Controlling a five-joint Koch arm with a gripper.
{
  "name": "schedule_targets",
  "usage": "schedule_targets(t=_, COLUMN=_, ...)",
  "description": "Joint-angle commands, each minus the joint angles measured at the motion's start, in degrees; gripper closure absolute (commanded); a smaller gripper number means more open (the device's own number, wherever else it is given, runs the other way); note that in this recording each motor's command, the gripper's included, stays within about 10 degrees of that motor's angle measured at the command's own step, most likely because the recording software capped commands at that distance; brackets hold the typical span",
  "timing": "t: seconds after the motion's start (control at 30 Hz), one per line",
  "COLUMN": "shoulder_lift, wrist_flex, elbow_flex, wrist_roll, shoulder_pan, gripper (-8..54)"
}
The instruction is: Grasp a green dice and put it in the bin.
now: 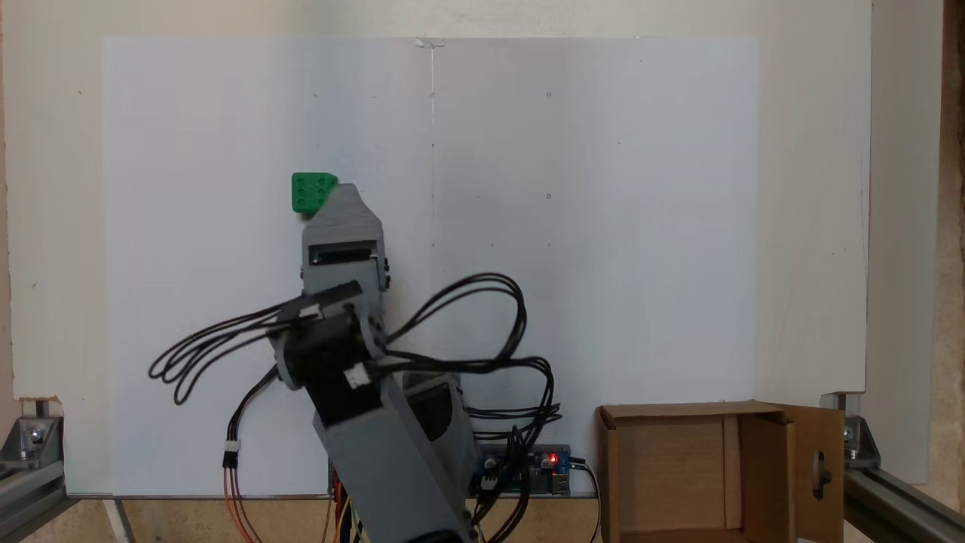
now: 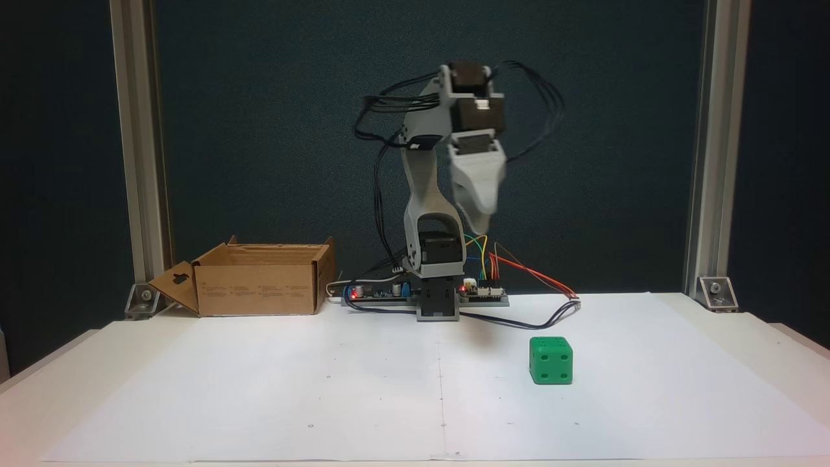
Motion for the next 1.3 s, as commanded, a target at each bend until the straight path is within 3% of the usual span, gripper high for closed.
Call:
schedule_targets(t=0.0, shoulder_lift=-2.46, wrist_flex=-0.18, elbow_flex=-4.75, wrist_roll=5.80, shoulder_pan=-1.85, gripper=1.8)
schedule_targets(t=0.27, shoulder_lift=-13.71, wrist_flex=-0.62, elbow_flex=-13.89, wrist_roll=15.73, shoulder_pan=-7.56, gripper=1.5)
schedule_targets(t=0.47, shoulder_lift=-16.88, wrist_flex=-1.58, elbow_flex=-16.17, wrist_roll=22.41, shoulder_pan=-9.58, gripper=1.1)
schedule_targets(t=1.27, shoulder_lift=-24.96, wrist_flex=-3.34, elbow_flex=-14.59, wrist_roll=23.82, shoulder_pan=-8.53, gripper=1.1)
